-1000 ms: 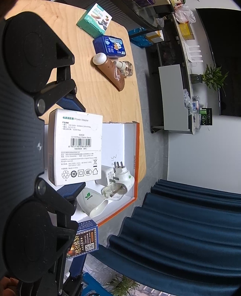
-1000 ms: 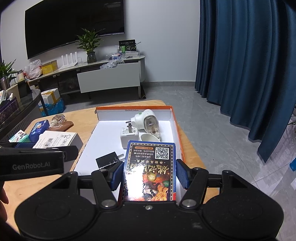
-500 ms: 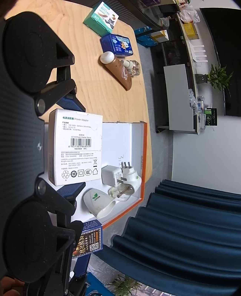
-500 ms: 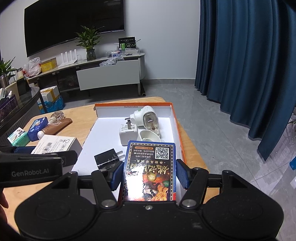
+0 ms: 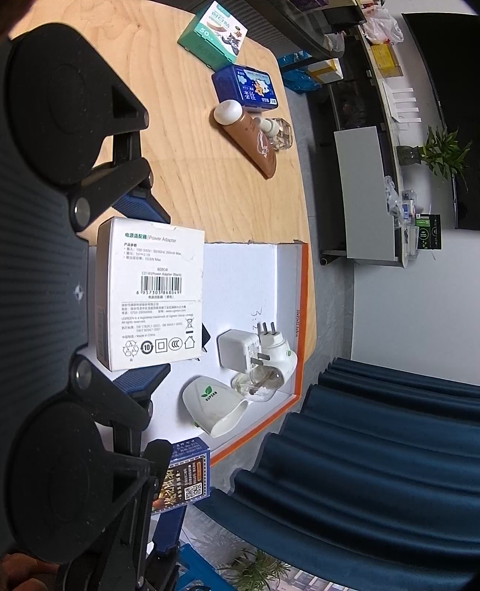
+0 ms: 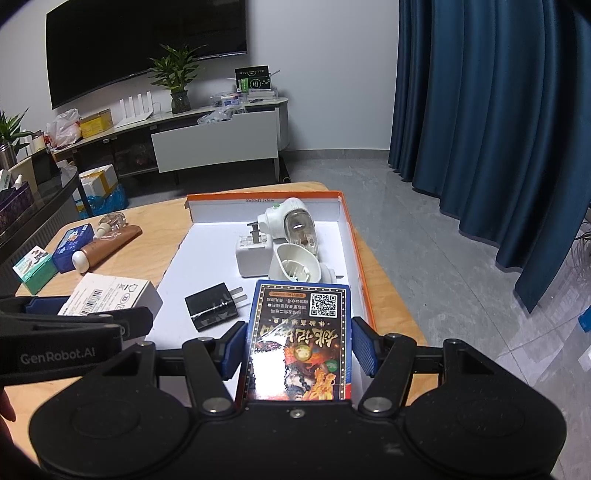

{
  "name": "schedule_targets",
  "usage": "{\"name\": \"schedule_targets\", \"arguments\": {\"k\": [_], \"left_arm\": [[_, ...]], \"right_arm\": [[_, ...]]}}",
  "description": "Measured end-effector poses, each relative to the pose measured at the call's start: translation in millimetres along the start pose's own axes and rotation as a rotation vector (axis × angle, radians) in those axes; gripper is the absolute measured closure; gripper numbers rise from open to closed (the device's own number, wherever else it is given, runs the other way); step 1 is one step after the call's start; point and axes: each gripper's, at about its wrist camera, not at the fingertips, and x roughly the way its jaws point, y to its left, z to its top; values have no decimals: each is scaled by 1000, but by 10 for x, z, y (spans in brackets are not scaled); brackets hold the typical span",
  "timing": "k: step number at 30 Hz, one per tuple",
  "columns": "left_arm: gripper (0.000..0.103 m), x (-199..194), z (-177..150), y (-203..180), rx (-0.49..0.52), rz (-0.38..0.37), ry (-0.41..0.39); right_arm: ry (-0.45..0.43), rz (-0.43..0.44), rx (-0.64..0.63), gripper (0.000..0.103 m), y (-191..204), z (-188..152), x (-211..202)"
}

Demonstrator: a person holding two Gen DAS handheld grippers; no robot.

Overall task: Organize rigid objects
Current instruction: 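Hold the white product box and card deck above the white box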

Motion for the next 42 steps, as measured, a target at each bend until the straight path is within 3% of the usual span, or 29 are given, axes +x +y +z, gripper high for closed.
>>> {"name": "schedule_targets", "arguments": {"k": [18,42], "left_arm": [[24,15,85,50,-11,9,-14],[24,109,512,45,5,13,-69]], "right_arm": [[-11,7,6,31,-15,24,-18],[-43,27,19,31,-80,496,162]]}}
